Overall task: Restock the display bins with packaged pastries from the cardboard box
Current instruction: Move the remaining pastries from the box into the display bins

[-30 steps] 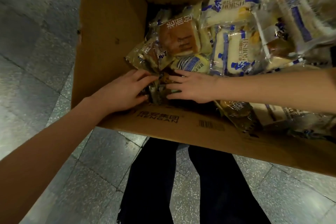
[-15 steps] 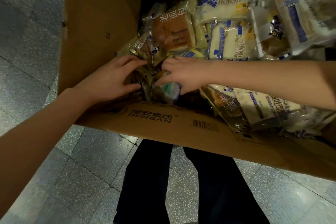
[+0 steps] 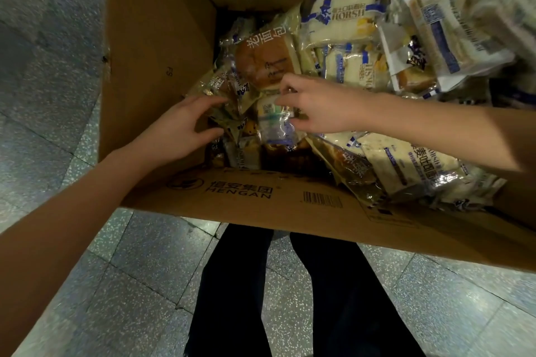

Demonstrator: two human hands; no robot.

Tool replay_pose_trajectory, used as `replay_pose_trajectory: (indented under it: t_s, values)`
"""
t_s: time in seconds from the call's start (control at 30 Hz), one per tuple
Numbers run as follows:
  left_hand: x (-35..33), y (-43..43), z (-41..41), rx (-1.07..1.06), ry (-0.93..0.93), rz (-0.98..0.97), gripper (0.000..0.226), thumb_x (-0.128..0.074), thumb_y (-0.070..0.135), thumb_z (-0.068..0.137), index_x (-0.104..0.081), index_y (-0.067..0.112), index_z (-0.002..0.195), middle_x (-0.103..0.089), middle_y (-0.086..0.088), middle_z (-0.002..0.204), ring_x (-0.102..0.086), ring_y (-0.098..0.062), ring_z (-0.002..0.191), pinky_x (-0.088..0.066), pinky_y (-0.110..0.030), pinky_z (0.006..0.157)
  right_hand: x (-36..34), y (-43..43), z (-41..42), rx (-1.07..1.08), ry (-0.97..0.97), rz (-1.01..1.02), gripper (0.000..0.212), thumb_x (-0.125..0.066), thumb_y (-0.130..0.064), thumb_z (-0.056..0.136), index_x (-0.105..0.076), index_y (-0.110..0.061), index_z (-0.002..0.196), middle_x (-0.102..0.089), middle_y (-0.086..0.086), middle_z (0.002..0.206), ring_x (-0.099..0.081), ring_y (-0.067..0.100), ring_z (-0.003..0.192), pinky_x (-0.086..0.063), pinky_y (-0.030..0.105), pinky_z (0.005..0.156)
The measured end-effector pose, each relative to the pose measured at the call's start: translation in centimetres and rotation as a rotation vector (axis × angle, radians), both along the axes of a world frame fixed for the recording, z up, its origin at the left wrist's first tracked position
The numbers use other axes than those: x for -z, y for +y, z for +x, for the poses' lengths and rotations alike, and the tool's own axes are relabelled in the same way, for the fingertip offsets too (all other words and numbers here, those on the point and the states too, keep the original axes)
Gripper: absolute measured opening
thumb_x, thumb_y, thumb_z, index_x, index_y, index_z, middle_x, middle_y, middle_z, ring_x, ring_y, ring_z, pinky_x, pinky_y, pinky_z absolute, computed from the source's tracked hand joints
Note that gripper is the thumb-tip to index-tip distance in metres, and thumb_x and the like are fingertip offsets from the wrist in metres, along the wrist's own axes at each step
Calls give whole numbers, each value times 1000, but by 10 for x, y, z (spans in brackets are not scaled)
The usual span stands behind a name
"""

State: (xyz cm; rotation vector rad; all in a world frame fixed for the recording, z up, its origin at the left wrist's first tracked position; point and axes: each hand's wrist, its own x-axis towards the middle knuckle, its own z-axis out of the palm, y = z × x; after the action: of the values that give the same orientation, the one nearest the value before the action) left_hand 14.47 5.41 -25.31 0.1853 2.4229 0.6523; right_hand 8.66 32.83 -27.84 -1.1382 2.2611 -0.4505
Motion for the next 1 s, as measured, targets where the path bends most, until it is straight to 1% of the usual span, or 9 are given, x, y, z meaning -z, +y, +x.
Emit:
replay_pose_trajectory:
  t_s: [0.13, 0.3, 0.43, 0.57, 0.67, 0.73, 0.8, 0.87, 1.0]
  values:
    - [6, 2, -4, 13, -4, 13, 58, -64, 24, 92, -41, 24, 146, -47, -5, 143, -44, -19, 131, -31, -30, 109, 9, -4, 1, -104, -31, 104, 72, -69, -28, 87, -34, -21, 150, -32, 8, 132, -39, 18, 116, -44, 29, 92]
    - [10, -2, -2, 41, 11, 6, 57, -65, 21, 92, -43, 22, 144, -46, -7, 142, -42, -20, 132, -28, -26, 107, 23, -16, -4, -284, 121, 132, 58, -66, -30, 88, -46, -34, 142, -22, 6, 157, -24, 27, 139, -34, 46, 110]
    - [13, -3, 0, 61, 10, 16, 57, -66, 18, 91, -44, 21, 144, -48, -9, 139, -46, -22, 128, -33, -28, 107, 24, -26, -5, -300, 112, 113, 48, -57, -10, 90, -56, -24, 136, -48, 8, 144, -42, 34, 126, -35, 47, 105]
    - [9, -1, 2, -30, 77, 43, 61, -65, 15, 92, -38, 18, 147, -51, -5, 137, -45, -13, 126, -32, -25, 105, 13, -30, -10, -277, 81, -53, 40, -45, -10, 89, -67, -12, 122, -67, 12, 119, -60, 34, 102, -50, 49, 91]
    - [10, -1, 6, -72, 132, 28, 52, -64, 16, 92, -44, 15, 140, -55, -4, 134, -47, -9, 120, -36, -26, 101, -5, -17, -20, -119, -21, -95, 35, -60, -4, 89, -66, -11, 123, -68, 8, 119, -63, 24, 107, -45, 33, 98]
    - [15, -2, 6, -14, 116, 5, 44, -65, 18, 91, -51, 13, 133, -58, -6, 130, -53, -17, 119, -41, -30, 98, -15, -2, -28, 61, -73, -159, 33, -65, -9, 89, -66, -15, 122, -70, 4, 115, -67, 19, 98, -49, 33, 95]
    - [25, -2, 6, 124, 99, -29, 42, -66, 20, 90, -55, 13, 130, -59, -9, 127, -56, -24, 116, -45, -35, 97, -24, 12, -34, 277, -137, -208, 30, -64, -23, 92, -66, -21, 122, -72, 0, 108, -68, 7, 74, -56, 26, 75]
    - [35, 5, 5, 330, 130, -75, 44, -67, 22, 89, -56, 13, 130, -58, -9, 128, -54, -26, 118, -46, -38, 98, -27, 22, -37, 448, -170, -220, 37, -64, -33, 92, -63, -19, 127, -72, 0, 104, -62, 0, 56, -49, 12, 55]
    - [56, 20, 6, 665, 190, -82, 51, -75, 19, 81, -58, 9, 128, -62, -13, 121, -57, -30, 111, -56, -42, 84, -29, 29, -38, 596, -257, -272, 40, -65, -36, 90, -60, -20, 126, -73, 3, 94, -69, 2, 72, -57, 19, 70]
